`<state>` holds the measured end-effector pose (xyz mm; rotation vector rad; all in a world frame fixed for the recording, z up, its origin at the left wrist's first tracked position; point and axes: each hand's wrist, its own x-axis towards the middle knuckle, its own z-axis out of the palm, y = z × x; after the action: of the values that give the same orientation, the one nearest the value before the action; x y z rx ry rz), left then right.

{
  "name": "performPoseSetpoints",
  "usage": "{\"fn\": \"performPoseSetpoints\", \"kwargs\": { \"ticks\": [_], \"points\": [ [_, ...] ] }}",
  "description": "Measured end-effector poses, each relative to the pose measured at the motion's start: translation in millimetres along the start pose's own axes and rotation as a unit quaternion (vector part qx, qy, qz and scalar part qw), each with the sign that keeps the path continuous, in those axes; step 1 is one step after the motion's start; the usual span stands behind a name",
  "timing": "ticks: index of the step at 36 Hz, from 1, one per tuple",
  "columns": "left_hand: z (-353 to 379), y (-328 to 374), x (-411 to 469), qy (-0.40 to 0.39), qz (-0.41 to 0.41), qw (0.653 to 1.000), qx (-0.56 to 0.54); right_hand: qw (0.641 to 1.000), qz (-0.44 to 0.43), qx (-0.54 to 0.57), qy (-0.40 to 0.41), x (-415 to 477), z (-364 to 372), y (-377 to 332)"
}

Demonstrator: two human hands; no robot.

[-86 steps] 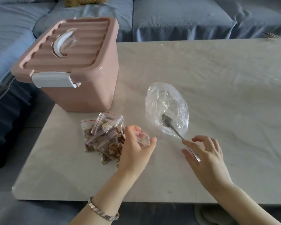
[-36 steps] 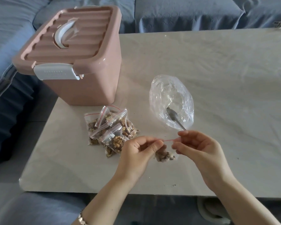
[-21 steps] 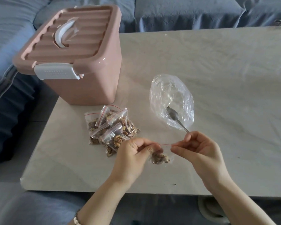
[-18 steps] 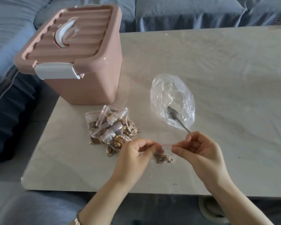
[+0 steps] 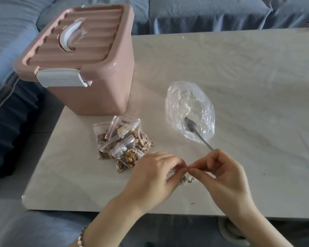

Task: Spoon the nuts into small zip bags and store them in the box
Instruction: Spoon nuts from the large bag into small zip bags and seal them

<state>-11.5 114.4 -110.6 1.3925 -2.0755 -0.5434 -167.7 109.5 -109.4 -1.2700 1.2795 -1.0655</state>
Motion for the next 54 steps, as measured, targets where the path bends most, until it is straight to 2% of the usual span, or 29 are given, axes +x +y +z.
{"fn": "performPoseSetpoints", "kwargs": {
  "ticks": [5, 13, 17, 21, 24, 27, 31, 34, 41, 44, 47, 49, 51, 54],
  "points": [
    [-5.6, -3.9, -2.0, 0.021, 0.052, 0.996, 0.071, 0.999, -0.017, 0.006, 0.030, -1.7, -2.8, 2.3],
    [-15.1, -17.4, -15.5, 0.038, 0.042, 0.994, 0.097, 0.999, -0.022, 0.017, 0.039, -2.4, -4.2, 1.7],
    [-16.2, -17.8, -20.4, 0.059, -0.022, 0.998, 0.011, 0.999, -0.030, 0.037, 0.018, -2.4, -0.5, 2.2],
    [-13.2, -13.9, -22.1, 0.116, -0.103, 0.986, -0.061, 0.998, -0.056, 0.024, -0.018, -0.7, 1.1, 1.7],
    [-10.9, -7.9, -20.2, 0.138, -0.107, 0.980, -0.099, 0.995, -0.066, -0.039, -0.062, 0.7, 4.8, 1.0],
    [-9.9, -1.2, -19.7, 0.109, -0.101, 0.975, -0.164, 0.986, -0.088, -0.118, -0.083, -0.6, 9.8, 1.2],
    [-7.5, 0.3, -21.8, 0.107, -0.096, 0.978, -0.153, 0.989, -0.077, -0.092, -0.083, -0.7, 11.2, 1.8],
    [-6.1, -0.2, -24.6, 0.115, -0.116, 0.975, -0.148, 0.985, -0.079, -0.116, -0.097, -1.1, 12.1, 2.3],
    [-6.4, -2.1, -29.6, 0.161, -0.185, 0.957, -0.157, 0.994, -0.060, -0.093, -0.013, -2.4, 8.9, -0.1],
    [-7.1, -0.2, -25.7, 0.180, -0.217, 0.939, -0.197, 0.998, -0.014, -0.057, 0.012, 0.9, 11.7, 2.7],
    [-10.5, 5.5, -19.6, 0.192, -0.257, 0.898, -0.301, 0.997, 0.051, 0.039, -0.038, 3.7, 14.5, 4.7],
    [-11.7, 8.6, -17.8, 0.198, -0.272, 0.884, -0.323, 0.988, 0.087, 0.090, -0.093, 1.5, 18.6, 9.8],
    [-12.2, 9.4, -17.8, 0.185, -0.287, 0.880, -0.331, 0.983, 0.106, 0.104, -0.103, -0.5, 22.4, 13.1],
    [-16.3, 0.7, -19.7, 0.159, -0.296, 0.904, -0.264, 0.988, 0.126, 0.087, -0.037, 3.8, 20.8, 15.1]
  ]
}}
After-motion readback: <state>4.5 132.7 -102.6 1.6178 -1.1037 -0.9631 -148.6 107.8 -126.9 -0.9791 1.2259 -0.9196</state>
